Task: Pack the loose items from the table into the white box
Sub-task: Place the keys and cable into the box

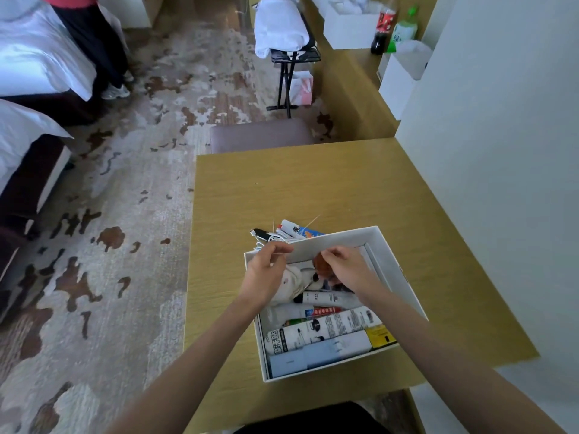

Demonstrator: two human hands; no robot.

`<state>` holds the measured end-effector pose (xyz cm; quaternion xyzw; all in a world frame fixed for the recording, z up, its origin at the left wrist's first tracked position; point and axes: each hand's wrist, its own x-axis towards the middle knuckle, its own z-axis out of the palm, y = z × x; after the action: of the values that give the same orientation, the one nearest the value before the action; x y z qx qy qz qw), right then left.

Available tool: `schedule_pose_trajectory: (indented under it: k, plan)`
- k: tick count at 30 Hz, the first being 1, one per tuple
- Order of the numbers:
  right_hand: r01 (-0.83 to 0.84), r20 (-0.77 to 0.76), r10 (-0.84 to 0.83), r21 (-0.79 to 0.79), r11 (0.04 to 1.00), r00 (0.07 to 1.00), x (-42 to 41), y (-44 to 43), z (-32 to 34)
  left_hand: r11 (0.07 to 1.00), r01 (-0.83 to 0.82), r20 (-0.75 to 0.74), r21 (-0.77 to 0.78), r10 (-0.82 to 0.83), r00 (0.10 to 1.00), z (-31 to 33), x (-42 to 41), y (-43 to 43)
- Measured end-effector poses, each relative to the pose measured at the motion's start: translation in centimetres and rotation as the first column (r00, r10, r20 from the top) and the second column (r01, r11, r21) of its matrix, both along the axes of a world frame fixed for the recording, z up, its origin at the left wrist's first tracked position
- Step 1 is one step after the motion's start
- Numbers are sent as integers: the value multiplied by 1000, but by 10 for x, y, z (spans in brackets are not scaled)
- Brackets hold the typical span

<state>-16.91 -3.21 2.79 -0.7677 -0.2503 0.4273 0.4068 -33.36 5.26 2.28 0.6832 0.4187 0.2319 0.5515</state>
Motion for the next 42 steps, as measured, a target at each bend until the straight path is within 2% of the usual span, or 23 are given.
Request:
schedule_pose_trajectory:
  k: [4,8,11,13,16,18,20,23,25,27,29,33,38,40,42]
  plan:
    - [-148,45,147,7,989,988,8,5,7,995,-32,5,96,32,999,13,-4,16]
    - [-335,272,312,41,941,910,29,6,28,982,-96,14,160,95,995,22,-2,39]
    - [-407,365,350,91,909,863,43,18,47,977,-137,-15,161,142,990,19,2,63]
    - [-439,421,366,87,894,830,52,34,52,979,-113,-77,170,127,989,14,5,79]
    - [-498,512,434,-13,867,741,64,70,43,983,57,-307,176,0,952,-2,16,107]
    - [-550,488,554,-169,818,674,71,99,24,969,196,-409,148,-120,905,-14,25,122]
    - [-593,385,683,-339,730,621,75,128,1,920,352,-511,171,-223,830,-26,37,133]
    - [-647,286,804,-483,590,521,78,157,-30,755,600,-781,264,-198,593,-41,56,145]
    - [-680,271,860,-529,508,433,78,171,-46,671,698,-855,249,-187,484,-50,68,151]
    - [-687,286,880,-549,476,380,76,183,-58,616,754,-891,229,-180,417,-59,75,153]
    - [-695,286,880,-540,474,378,73,189,-67,609,762,-895,221,-183,406,-66,76,156]
    - [-692,282,862,-514,507,422,69,193,-79,637,741,-862,212,-236,449,-73,69,161]
    - [-709,265,878,-518,478,398,69,197,-83,593,779,-870,201,-257,421,-72,66,160]
    - [-714,275,857,-475,515,435,71,192,-85,565,795,-880,223,-234,413,-71,64,159]
    - [-696,271,812,-418,583,517,75,184,-86,547,802,-884,242,-216,414,-70,61,157]
